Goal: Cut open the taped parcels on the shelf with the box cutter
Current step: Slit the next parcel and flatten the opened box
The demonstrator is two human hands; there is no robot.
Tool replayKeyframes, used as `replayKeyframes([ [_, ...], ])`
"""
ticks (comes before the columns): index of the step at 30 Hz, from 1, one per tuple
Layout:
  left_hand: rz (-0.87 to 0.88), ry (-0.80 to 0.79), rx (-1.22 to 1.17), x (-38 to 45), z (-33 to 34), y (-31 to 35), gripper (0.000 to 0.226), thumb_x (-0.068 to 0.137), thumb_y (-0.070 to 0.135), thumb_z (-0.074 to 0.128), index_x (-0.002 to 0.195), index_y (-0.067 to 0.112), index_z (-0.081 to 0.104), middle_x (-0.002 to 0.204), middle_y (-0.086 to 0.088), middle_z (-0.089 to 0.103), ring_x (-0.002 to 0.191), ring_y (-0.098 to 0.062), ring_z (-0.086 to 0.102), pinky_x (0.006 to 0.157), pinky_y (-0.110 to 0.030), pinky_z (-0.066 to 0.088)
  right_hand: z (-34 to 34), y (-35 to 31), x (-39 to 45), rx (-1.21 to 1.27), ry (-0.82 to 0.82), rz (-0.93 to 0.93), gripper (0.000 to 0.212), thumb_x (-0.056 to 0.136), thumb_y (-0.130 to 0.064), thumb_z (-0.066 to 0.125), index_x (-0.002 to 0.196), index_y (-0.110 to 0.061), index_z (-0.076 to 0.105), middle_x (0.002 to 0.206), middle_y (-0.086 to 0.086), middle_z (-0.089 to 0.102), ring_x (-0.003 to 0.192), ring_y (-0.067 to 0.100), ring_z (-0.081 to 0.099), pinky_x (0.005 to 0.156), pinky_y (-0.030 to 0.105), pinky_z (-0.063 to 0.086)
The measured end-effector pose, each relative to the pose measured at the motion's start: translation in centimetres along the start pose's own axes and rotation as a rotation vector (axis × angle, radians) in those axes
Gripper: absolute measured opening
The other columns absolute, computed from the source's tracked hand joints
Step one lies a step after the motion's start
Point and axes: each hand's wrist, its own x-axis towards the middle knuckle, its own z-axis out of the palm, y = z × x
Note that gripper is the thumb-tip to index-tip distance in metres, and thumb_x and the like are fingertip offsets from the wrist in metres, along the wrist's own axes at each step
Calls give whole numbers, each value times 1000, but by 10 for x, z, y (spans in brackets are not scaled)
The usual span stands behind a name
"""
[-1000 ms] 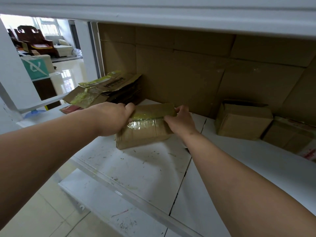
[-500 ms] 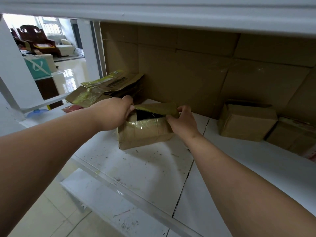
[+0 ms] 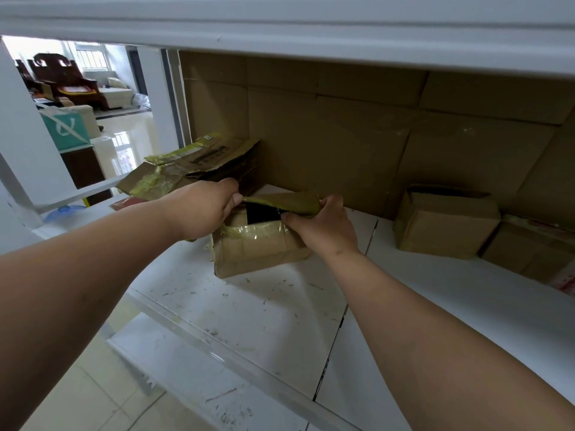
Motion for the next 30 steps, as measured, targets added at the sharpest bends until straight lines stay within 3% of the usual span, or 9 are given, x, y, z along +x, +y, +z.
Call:
replayKeyframes([
  [8, -19, 70, -10, -4, 6, 3, 25, 104, 36, 31, 94, 18, 44, 69, -3, 54, 62, -18, 53, 52, -29, 35, -1, -10, 0, 61, -42, 82, 64, 77, -42, 63, 130, -21, 36, 125, 2, 48, 115, 28, 51, 97, 49, 46],
  [12, -107, 168, -72, -2, 1, 0, 25, 105, 31, 31, 93, 16, 46, 71, -7, 54, 65, -23, 54, 56, -33, 38, 2, -6, -7, 10, -49, 19, 34, 82, -35, 49, 113, -21, 48, 109, 2, 52, 101, 28, 56, 93, 51, 47],
  [17, -126, 187, -181, 3, 0, 2, 29, 105, 31, 35, 96, 10, 53, 76, -8, 57, 69, -23, 56, 59, -32, 39, -4, 10, -9, 72, -47, 37, 22, 72, -42, 48, 91, -31, 45, 93, -5, 53, 85, 21, 57, 82, 44, 49],
  [20, -157, 208, -230, 5, 10, 6, 31, 105, 30, 37, 96, 7, 55, 79, -12, 60, 70, -28, 59, 61, -34, 43, -14, 21, -5, 69, -25, 76, 38, 70, -60, 55, 89, -30, 40, 84, -10, 56, 73, 12, 56, 61, 32, 42],
  [22, -138, 212, -196, 7, 14, 8, 30, 104, 31, 37, 94, 10, 56, 78, -8, 58, 72, -26, 57, 59, -31, 39, -18, 26, -6, 50, -40, 79, 65, 63, -72, 65, 102, -28, 39, 87, -18, 50, 71, 5, 51, 55, 27, 36],
  [24, -116, 215, -174, 11, 15, 10, 28, 104, 32, 38, 90, 15, 55, 75, 0, 55, 69, -18, 54, 56, -21, 34, -19, 32, -5, 19, -70, 81, 81, 58, -70, 74, 115, -30, 34, 95, -16, 45, 73, 5, 47, 53, 25, 35],
  [27, -99, 228, -154, 16, 16, 6, 23, 103, 33, 41, 94, 18, 57, 75, 4, 54, 67, -10, 51, 55, -21, 33, -18, 40, -7, -92, -103, 74, 70, 61, -64, 74, 107, -33, 32, 101, -6, 39, 73, 7, 41, 54, 25, 34],
  [30, -104, 369, -167, 16, 20, 2, 10, 101, 29, 47, 100, 19, 50, 73, 1, 55, 65, -19, 53, 57, -31, 37, -18, 36, -6, -128, -132, 10, 46, 72, -59, 59, 102, -29, 41, 99, -4, 38, 74, 8, 44, 54, 25, 33],
])
